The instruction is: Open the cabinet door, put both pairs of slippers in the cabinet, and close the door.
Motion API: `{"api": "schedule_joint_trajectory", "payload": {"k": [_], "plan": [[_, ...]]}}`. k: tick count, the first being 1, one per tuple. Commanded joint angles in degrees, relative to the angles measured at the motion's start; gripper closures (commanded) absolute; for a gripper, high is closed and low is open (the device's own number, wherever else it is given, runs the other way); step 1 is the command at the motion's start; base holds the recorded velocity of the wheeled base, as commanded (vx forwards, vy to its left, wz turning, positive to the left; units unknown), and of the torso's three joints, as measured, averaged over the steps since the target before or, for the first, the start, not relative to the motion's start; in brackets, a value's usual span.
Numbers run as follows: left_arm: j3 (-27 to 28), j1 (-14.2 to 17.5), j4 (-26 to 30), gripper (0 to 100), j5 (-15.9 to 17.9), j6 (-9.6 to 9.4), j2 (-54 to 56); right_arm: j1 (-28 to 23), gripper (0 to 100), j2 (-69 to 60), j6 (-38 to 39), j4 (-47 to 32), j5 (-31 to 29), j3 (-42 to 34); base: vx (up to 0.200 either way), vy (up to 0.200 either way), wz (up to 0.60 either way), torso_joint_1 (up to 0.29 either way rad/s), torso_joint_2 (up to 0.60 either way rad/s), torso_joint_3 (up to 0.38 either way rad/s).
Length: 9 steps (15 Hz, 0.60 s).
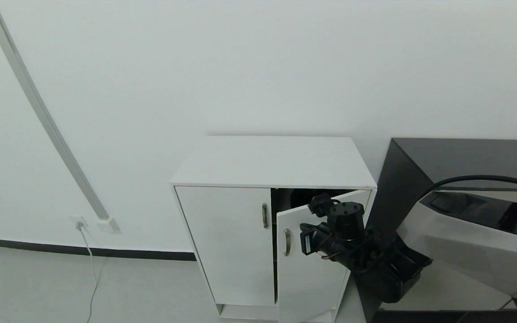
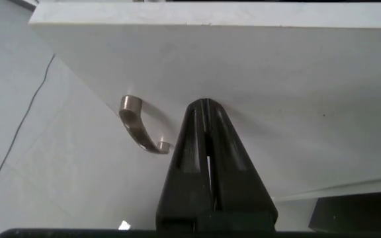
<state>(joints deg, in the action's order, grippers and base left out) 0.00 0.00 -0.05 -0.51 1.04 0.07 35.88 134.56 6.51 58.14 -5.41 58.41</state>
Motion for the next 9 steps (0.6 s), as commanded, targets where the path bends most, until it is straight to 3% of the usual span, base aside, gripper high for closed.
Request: {"api": "schedule_joint_trajectory", "payload": {"k": [1,9], "plan": [[0.00,0.00,-0.04,100,-0.02,0.02,-0.07,-0.72,100,2.02,-0.01,-0.04,-0.04,2.06,0.000,0.000,0.00,0.000,0.00,0.000],[0.00,0.00,-0.04,100,-0.02,0.02,-0.07,-3.09,100,5.54,-0.01,-2.06,0.05,8.22,0.000,0.000,0.00,0.000,0.00,0.000]]}}
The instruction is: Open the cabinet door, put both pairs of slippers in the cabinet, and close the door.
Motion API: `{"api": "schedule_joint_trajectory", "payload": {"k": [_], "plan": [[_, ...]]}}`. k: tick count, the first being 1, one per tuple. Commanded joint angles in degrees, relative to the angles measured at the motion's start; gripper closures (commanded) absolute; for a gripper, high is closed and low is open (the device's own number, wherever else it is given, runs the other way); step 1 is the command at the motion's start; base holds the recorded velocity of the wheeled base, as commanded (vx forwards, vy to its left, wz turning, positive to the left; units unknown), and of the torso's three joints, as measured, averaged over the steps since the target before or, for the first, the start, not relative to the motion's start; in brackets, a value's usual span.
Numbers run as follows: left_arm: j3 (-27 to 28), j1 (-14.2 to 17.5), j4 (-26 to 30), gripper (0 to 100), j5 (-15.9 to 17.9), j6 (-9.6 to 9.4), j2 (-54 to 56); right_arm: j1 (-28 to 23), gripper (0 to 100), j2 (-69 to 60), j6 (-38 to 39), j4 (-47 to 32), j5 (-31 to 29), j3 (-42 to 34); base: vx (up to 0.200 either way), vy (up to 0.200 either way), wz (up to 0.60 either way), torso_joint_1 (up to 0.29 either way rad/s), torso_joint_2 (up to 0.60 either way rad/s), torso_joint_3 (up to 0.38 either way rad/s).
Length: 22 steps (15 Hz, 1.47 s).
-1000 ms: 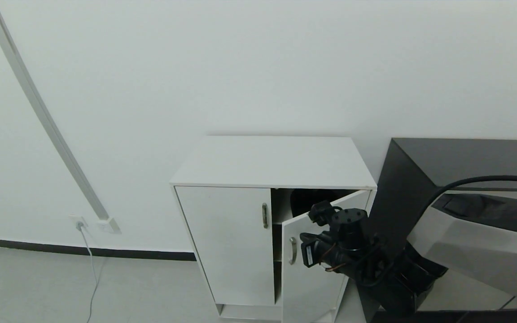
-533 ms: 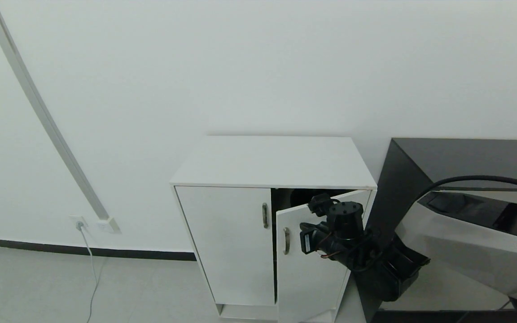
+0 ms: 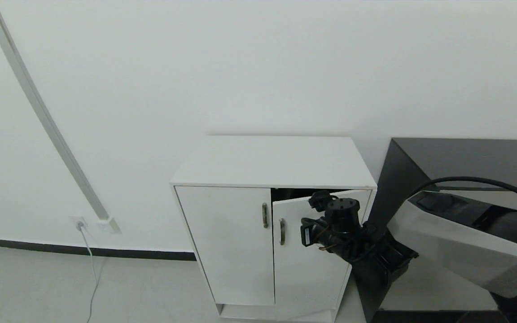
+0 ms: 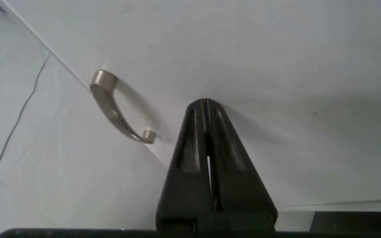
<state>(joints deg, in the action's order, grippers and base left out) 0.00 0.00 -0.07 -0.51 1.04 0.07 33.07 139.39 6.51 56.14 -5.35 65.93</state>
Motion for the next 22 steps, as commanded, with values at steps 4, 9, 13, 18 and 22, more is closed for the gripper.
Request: {"api": "schedule_joint_trajectory", "payload": {"k": [4,9,13,18,22], "plan": [[0.00,0.00,-0.01,100,-0.02,0.02,-0.07,-1.70,100,1.85,-0.01,-2.08,-0.01,4.03,0.000,0.000,0.00,0.000,0.00,0.000],[0.00,0.00,-0.01,100,-0.02,0.02,-0.07,-2.58,100,2.82,-0.01,-2.79,-0.01,6.58,0.000,0.000,0.00,0.000,0.00,0.000],[0.09,0.00,-0.01,100,-0.02,0.02,-0.07,-2.75,100,2.82,-0.09,-3.75,-0.10,7.81,0.000,0.000,0.00,0.000,0.00,0.000],[0.00,0.00,-0.01,100,-0.02,0.02,-0.07,-3.01,100,3.35,-0.09,-4.28,-0.10,9.13,0.000,0.000,0.00,0.000,0.00,0.000],[0.00,0.00,-0.01,100,-0.02,-0.07,-0.07,-3.37,100,3.44,-0.09,-4.28,-0.10,9.66,0.000,0.000,0.00,0.000,0.00,0.000]]}}
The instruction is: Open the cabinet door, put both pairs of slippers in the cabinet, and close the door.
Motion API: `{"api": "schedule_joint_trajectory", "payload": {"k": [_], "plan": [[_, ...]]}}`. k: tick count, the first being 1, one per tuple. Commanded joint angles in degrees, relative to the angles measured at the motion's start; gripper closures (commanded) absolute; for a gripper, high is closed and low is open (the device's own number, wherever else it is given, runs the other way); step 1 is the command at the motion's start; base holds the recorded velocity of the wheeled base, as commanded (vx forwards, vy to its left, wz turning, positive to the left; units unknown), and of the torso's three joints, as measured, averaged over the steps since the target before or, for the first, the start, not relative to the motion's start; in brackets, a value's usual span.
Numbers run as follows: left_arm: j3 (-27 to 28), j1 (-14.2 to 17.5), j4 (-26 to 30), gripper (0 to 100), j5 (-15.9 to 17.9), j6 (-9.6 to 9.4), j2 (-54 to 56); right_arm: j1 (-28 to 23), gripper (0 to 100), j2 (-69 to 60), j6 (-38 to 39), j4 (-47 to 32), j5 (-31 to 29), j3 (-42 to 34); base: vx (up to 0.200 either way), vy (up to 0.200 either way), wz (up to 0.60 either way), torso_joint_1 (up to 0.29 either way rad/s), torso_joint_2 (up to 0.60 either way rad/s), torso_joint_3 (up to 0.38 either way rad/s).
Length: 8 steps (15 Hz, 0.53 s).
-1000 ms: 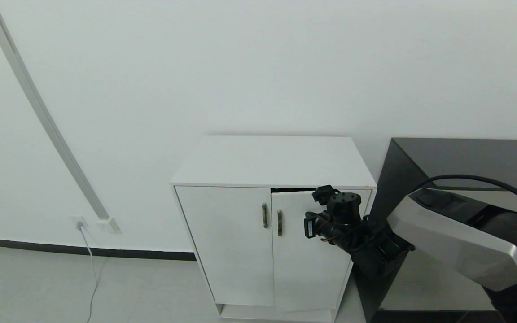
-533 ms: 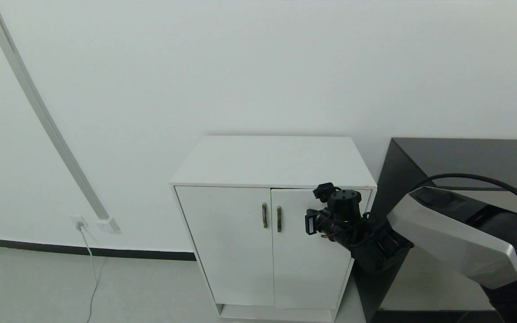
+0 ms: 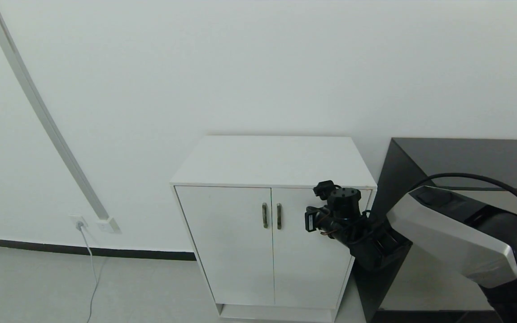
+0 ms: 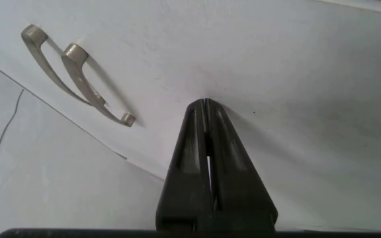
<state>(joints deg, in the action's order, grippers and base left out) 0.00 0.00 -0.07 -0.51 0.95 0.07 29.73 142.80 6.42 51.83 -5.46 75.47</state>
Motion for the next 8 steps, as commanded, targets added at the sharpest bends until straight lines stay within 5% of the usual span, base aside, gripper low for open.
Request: {"api": "schedule_joint_trajectory", "payload": {"k": [1,8], "plan": [[0.00,0.00,-0.01,100,-0.02,0.10,-0.07,-0.20,100,0.02,-0.01,0.02,0.01,0.20,0.000,0.000,0.00,0.000,0.00,0.000],[0.00,0.00,-0.01,100,-0.02,0.10,-0.07,-0.29,100,-0.33,-0.01,0.28,0.01,-0.33,0.000,0.000,0.00,0.000,0.00,0.000]]}}
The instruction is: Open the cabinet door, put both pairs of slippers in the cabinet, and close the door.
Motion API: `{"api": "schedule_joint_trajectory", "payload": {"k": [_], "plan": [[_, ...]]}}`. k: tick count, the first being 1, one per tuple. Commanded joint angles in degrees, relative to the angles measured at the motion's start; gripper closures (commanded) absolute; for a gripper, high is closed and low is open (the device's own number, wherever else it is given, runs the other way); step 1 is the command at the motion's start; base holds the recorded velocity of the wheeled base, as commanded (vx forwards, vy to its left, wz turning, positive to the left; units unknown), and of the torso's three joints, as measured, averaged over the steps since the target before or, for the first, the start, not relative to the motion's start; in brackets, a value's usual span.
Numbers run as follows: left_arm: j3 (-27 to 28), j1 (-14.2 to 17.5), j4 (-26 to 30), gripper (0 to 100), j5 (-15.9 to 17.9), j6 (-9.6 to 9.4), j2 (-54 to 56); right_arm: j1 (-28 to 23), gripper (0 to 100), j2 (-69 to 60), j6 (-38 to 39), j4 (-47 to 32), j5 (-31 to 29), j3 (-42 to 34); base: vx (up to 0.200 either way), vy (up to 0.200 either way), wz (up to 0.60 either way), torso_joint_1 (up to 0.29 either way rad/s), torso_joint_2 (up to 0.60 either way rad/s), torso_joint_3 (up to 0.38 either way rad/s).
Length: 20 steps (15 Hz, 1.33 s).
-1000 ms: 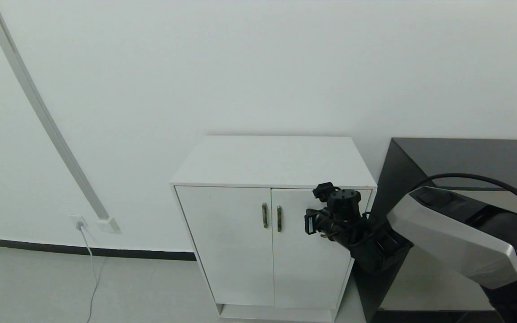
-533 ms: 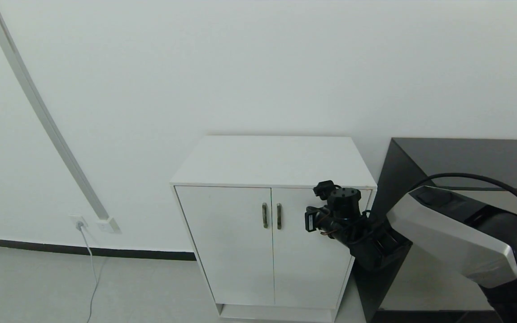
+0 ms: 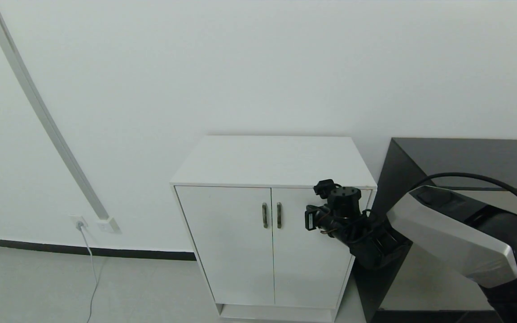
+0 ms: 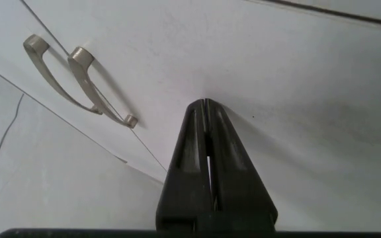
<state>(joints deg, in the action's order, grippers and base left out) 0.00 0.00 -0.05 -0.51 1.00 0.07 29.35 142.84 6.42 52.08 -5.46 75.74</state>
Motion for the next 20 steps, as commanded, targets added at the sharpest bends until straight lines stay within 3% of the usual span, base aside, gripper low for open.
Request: {"api": "schedule_joint_trajectory", "payload": {"k": [1,5,11,12,16,20], "plan": [[0.00,0.00,-0.04,100,-0.02,-0.03,-0.07,0.18,100,-0.81,-0.01,0.30,0.01,-1.47,0.000,0.000,0.00,0.000,0.00,0.000],[0.00,0.00,0.05,100,-0.02,-0.03,-0.07,1.06,100,-6.26,-0.01,4.61,-0.16,-10.53,0.000,0.000,0.00,0.000,0.00,0.000],[0.00,0.00,-0.04,100,0.07,-0.03,-0.07,-0.53,100,-23.48,-0.01,15.07,-0.52,-35.22,0.000,0.000,0.00,0.000,0.00,0.000],[0.00,0.00,-0.04,100,0.07,-0.03,-0.07,-1.58,100,-27.00,-0.01,15.25,-0.60,-39.18,0.000,0.000,0.00,0.000,0.00,0.000],[0.00,0.00,-0.04,100,0.07,-0.03,-0.07,-6.15,100,-37.98,0.26,16.21,-10.01,-51.66,0.000,0.000,0.00,0.000,0.00,0.000],[0.00,0.00,-0.04,100,0.07,-0.12,-0.07,-17.58,100,-52.31,-0.10,16.48,-9.74,-62.20,0.000,0.000,0.00,0.000,0.00,0.000]]}}
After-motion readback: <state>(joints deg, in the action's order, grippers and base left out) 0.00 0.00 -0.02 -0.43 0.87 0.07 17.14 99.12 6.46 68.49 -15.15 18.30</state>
